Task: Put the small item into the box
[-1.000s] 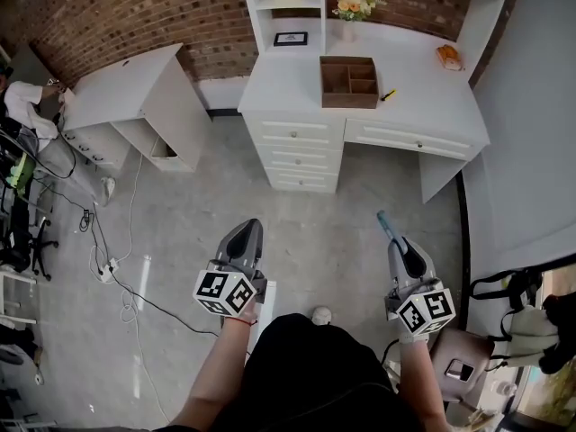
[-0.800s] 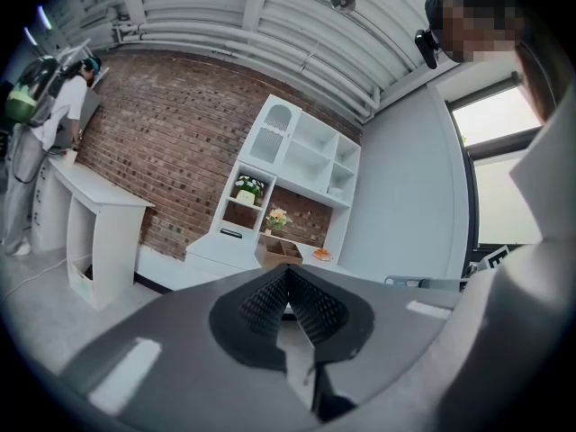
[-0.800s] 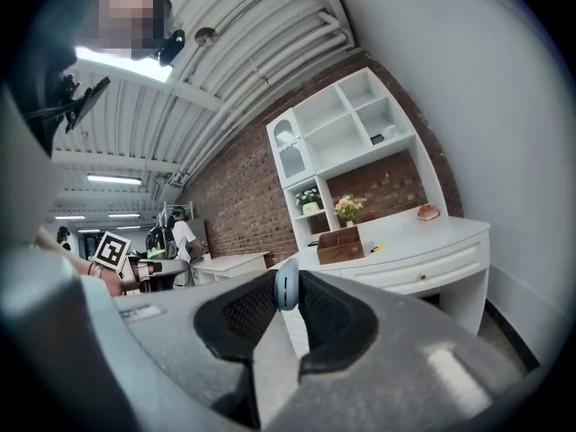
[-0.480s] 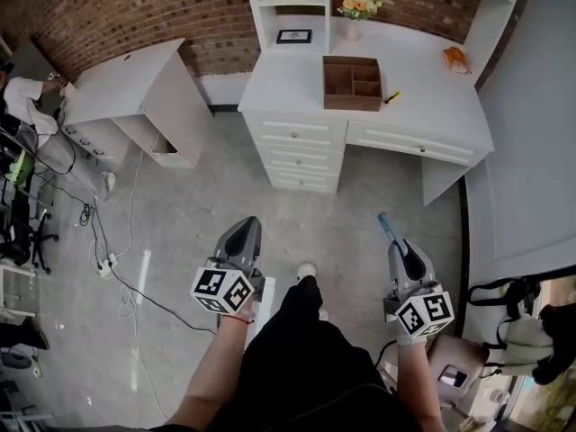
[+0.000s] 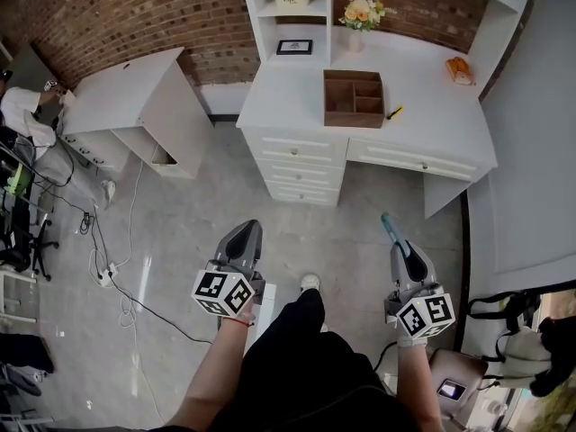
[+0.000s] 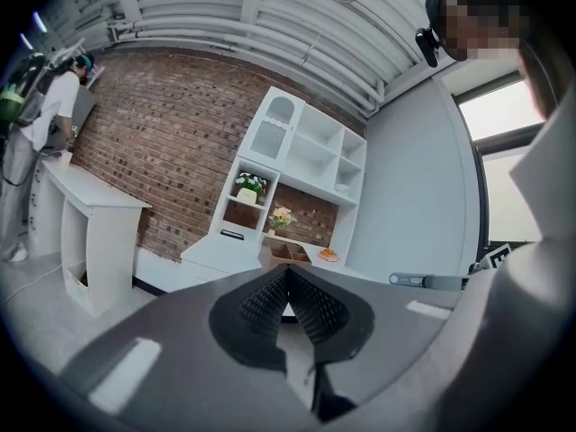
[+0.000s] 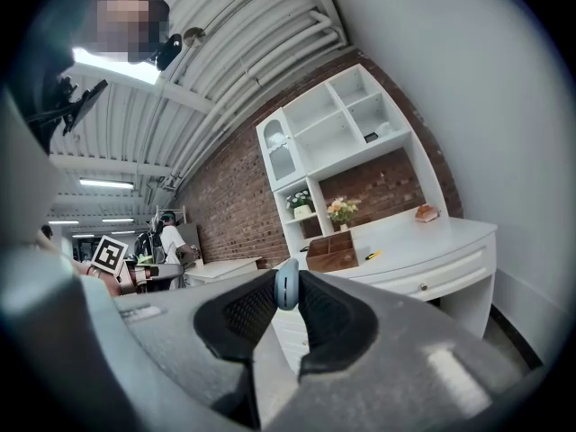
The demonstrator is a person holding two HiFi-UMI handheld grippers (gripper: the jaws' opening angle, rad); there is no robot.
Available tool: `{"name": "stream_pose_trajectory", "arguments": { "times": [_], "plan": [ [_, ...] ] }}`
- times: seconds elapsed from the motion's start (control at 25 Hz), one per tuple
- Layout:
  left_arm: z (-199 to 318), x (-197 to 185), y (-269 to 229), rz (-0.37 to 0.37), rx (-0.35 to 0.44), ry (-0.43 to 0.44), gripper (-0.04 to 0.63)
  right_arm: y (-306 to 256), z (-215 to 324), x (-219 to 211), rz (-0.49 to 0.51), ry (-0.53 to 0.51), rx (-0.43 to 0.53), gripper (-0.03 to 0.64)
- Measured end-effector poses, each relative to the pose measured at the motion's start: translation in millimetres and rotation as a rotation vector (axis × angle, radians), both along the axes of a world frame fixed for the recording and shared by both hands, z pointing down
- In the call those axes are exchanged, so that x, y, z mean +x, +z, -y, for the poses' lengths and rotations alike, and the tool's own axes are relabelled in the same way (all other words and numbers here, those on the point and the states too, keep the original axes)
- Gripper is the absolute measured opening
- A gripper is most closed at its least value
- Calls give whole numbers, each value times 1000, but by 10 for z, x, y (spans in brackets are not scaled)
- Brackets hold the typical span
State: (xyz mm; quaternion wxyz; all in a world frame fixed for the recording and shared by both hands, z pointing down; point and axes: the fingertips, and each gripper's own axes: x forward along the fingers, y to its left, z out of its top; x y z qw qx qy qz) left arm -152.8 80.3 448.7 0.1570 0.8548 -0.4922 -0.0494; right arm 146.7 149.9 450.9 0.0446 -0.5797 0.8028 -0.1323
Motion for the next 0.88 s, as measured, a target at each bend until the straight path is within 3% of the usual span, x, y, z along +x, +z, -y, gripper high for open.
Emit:
{"name": "stream_pose_trajectory", "arguments": {
  "times": [0.88],
  "plan": [
    [1553, 260, 47, -21, -3, 57, 3, 13, 1396, 89, -29, 14, -22, 66]
  ]
}}
